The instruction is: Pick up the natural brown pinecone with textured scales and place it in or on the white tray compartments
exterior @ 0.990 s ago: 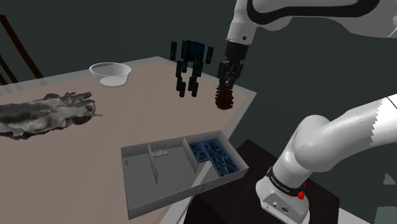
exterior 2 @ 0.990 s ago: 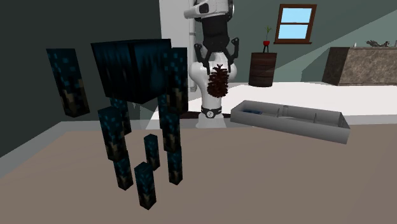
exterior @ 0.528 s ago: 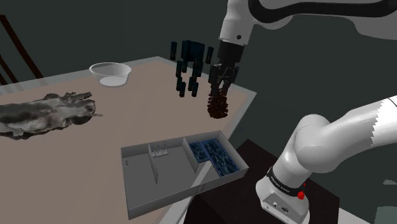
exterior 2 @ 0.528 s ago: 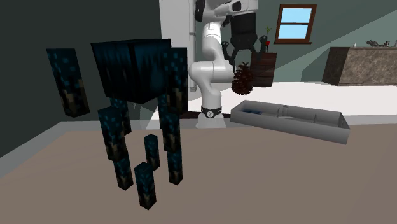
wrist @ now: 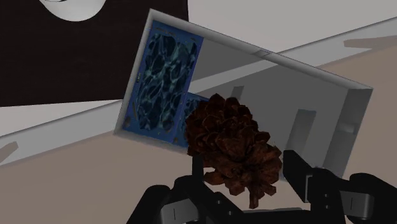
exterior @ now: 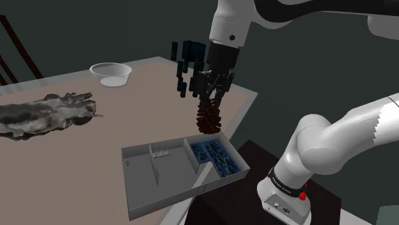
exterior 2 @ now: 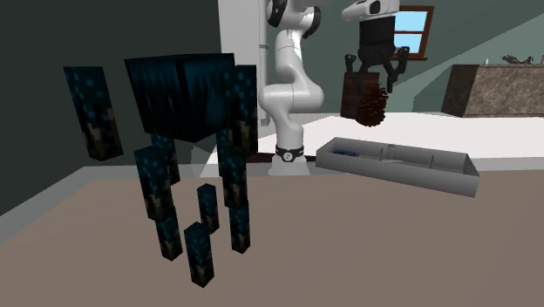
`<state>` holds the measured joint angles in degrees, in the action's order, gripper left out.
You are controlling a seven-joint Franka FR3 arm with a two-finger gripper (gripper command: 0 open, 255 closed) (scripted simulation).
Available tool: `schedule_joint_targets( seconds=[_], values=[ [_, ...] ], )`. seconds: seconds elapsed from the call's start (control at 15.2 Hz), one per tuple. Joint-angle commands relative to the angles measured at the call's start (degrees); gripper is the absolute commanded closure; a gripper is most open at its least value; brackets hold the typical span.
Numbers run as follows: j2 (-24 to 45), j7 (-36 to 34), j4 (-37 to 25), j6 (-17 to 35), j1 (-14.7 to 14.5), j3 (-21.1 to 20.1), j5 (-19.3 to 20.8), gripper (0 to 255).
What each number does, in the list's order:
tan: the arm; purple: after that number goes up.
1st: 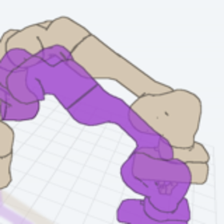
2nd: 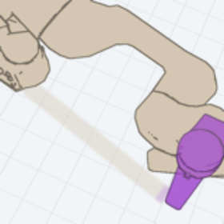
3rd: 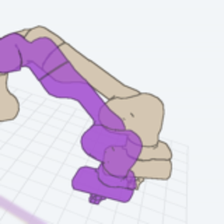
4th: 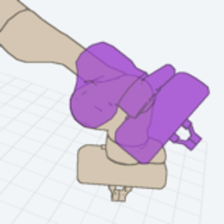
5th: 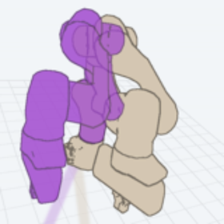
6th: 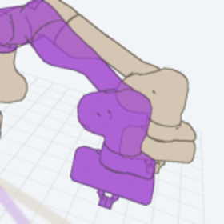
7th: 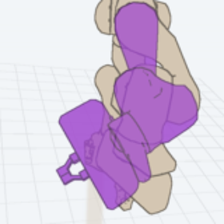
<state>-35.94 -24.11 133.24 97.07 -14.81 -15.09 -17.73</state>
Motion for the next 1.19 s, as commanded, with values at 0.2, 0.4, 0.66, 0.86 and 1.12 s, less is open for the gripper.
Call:
schedule_joint_targets(
  seconds=[0.2,0.4,0.66,0.86,1.12],
  values=[
    [2.6,-7.2,-3.7,0.8,-2.0,-6.0,-2.8,255],
    [3.1,-8.1,-2.9,2.5,-2.3,-7.3,-3.3,255],
    [3.1,-7.6,0.1,5.5,-2.5,-7.9,-3.9,255],
    [3.2,-7.2,2.3,7.7,-2.6,-8.4,-4.3,255],
    [3.6,-6.7,5.0,10.8,-2.8,-9.0,-4.8,255]
  ],
)
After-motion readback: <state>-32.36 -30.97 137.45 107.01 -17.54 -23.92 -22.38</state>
